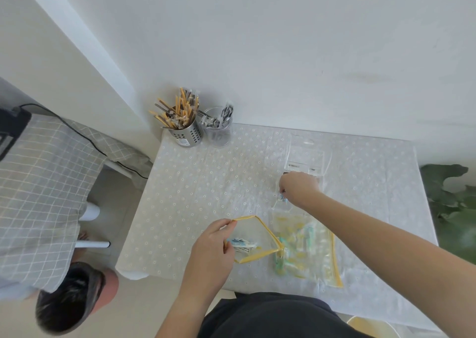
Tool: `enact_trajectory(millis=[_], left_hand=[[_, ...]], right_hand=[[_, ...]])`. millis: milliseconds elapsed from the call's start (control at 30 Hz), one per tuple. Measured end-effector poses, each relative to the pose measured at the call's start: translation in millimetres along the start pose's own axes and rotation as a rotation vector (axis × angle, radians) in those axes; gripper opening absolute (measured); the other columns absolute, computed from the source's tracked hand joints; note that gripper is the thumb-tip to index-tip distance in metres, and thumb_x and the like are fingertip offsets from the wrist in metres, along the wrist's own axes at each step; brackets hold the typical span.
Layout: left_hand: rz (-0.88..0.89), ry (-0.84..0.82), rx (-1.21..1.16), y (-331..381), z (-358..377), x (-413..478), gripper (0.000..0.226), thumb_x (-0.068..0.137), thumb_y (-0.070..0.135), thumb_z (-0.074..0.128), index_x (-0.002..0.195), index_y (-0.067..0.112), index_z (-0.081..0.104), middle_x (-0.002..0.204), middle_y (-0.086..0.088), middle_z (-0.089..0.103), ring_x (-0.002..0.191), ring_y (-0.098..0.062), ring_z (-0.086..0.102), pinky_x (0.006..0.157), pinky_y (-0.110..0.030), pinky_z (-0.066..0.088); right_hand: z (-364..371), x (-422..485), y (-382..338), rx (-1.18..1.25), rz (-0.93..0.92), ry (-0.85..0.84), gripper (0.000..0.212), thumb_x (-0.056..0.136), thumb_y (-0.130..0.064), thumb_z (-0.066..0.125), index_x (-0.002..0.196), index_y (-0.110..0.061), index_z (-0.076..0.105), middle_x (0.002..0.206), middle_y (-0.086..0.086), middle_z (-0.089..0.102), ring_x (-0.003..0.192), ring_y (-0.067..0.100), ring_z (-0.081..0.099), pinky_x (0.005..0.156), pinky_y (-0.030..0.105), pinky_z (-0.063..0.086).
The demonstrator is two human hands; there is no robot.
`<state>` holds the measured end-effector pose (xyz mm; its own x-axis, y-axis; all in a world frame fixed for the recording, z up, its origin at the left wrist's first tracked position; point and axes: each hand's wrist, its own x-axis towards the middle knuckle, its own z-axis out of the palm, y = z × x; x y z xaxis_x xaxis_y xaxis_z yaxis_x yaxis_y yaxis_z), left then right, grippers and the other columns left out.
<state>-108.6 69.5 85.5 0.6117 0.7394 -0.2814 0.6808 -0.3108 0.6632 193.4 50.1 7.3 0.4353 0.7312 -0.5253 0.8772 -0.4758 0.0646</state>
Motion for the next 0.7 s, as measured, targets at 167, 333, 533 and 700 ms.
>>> enact_trajectory(millis=[167,333,533,700], left_hand=[[-0.015,-0.002,-0.008,0.8,1.4,3.7,0.052,0.099,0.0,0.057,0.147,0.022,0.063,0.132,0.028,0.053,0.119,-0.001,0.06,0.105,-0.024,0.054],[-0.014,-0.014,-0.008,0.4,3.1,4.8,0.052,0.1,0.0,0.057,0.147,0.022,0.062,0.132,0.028,0.052,0.119,0.002,0.058,0.106,-0.022,0.053],[-0.011,-0.023,-0.004,-1.1,5.9,7.8,0.052,0.099,0.001,0.056,0.147,0.023,0.063,0.138,0.024,0.056,0.12,-0.003,0.061,0.105,-0.027,0.055],[-0.014,-0.027,-0.004,-0.5,6.4,10.2,0.052,0.099,0.001,0.057,0.146,0.022,0.064,0.137,0.025,0.057,0.115,-0.005,0.063,0.105,-0.023,0.053]], right_hand=[[-0.6,-10.5,0.1,-0.038,-0.037,0.072,0.026,0.092,-0.007,0.055,0.082,-0.028,0.066,0.073,-0.007,0.046,0.062,0.02,0.049,0.047,0.024,0.024],[3.7,-4.3,1.6,-0.07,-0.031,0.064,0.029,0.089,-0.003,0.058,0.069,-0.024,0.056,0.065,-0.007,0.042,0.055,0.019,0.045,0.046,0.023,0.025],[8.8,2.8,6.7,-0.112,-0.064,0.079,0.028,0.09,-0.004,0.062,0.084,-0.031,0.069,0.073,-0.008,0.056,0.066,0.023,0.06,0.044,0.024,0.027],[14.7,0.8,11.9,-0.105,-0.08,0.141,0.022,0.089,-0.006,0.06,0.088,-0.026,0.069,0.074,-0.005,0.066,0.061,0.021,0.059,0.044,0.024,0.023]])
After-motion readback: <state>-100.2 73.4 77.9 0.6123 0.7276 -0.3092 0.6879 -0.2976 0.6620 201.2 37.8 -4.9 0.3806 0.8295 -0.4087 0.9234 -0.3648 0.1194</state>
